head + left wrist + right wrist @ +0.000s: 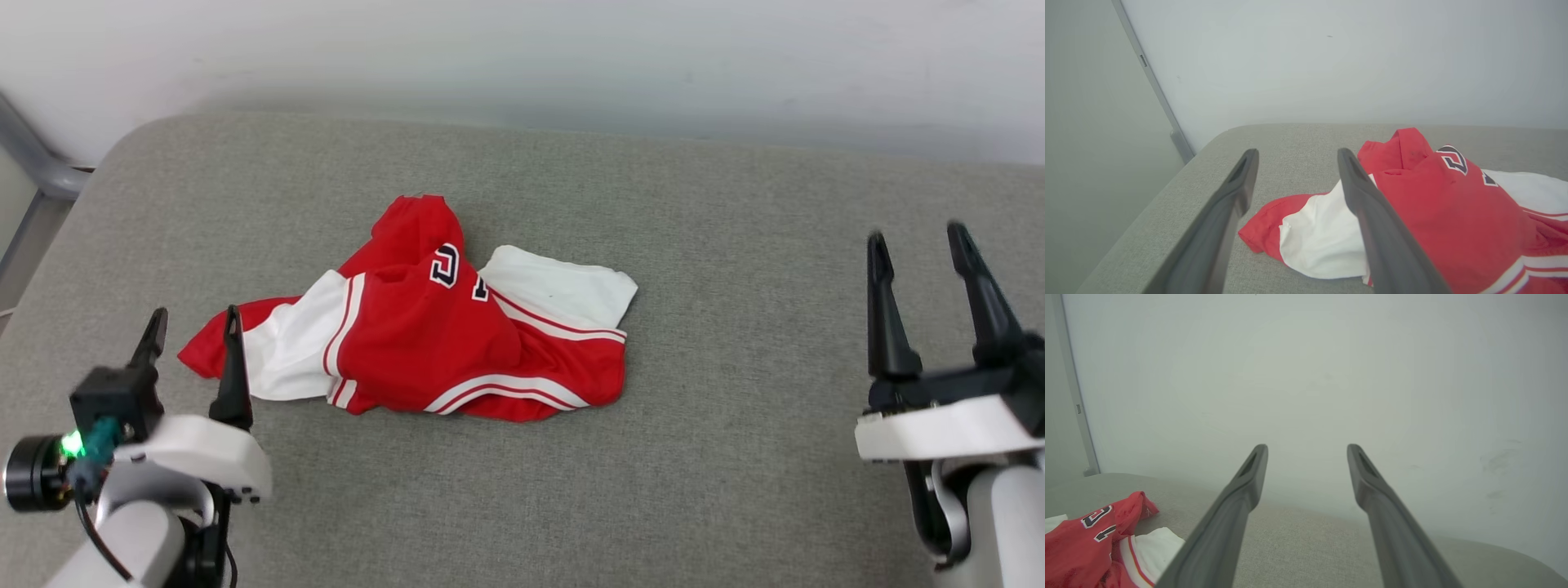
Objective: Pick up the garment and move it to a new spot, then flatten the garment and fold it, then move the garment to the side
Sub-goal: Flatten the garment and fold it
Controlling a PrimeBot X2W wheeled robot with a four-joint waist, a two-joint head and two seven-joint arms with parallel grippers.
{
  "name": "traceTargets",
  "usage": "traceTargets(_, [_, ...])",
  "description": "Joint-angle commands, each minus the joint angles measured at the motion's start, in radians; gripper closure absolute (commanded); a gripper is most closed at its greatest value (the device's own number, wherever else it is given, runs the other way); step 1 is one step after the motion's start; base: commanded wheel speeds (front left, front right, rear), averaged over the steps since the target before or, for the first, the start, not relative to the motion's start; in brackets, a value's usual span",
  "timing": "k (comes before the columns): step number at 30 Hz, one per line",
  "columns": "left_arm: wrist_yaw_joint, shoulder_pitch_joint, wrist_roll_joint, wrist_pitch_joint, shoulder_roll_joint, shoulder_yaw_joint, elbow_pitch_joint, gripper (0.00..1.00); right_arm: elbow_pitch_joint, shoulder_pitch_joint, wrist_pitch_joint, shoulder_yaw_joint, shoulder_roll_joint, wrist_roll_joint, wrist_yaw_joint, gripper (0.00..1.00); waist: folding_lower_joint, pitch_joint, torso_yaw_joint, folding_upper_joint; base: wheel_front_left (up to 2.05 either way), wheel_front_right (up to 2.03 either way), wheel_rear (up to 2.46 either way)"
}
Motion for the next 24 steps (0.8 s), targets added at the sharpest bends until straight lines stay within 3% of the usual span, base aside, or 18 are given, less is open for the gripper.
traceTargets(1, [0.011, 0.032, 0.037, -0.002, -0.018, 0.028, -0.026, 0.00, 0.008, -0.031, -0.002, 0.017, -0.023, 0.008, -0.001, 0.00, 0.0000, 0.002, 0.008, 0.0000, 0.00, 0.00, 0.00])
traceTargets(6, [0.031, 0.132, 0.194, -0.002, -0.094, 0.138, -0.104, 0.00, 0.064, -0.171, -0.002, 0.138, -0.130, 0.055, -0.001, 0.00, 0.0000, 0.019, 0.035, 0.0000, 0.00, 0.00, 0.00])
traceTargets(11, [-0.002, 0.178, 0.286, -0.002, -0.184, 0.213, -0.141, 0.00, 0.138, -0.350, 0.082, 0.346, -0.257, 0.119, -0.001, 0.00, 0.0000, 0.041, 0.075, 0.0000, 0.00, 0.00, 0.00])
traceTargets(16, [-0.041, 0.183, 0.370, -0.002, -0.256, 0.259, -0.155, 0.00, 0.192, -0.518, 0.300, 0.591, -0.372, 0.241, -0.001, 0.00, 0.0000, 0.069, 0.121, 0.0000, 0.00, 0.00, 0.00])
traceTargets(24, [-0.112, 0.182, 0.461, -0.002, -0.374, 0.309, -0.160, 0.00, 0.252, -0.759, 0.779, 0.982, -0.534, 0.524, -0.001, 0.00, 0.0000, 0.128, 0.195, 0.0000, 0.00, 0.00, 0.00])
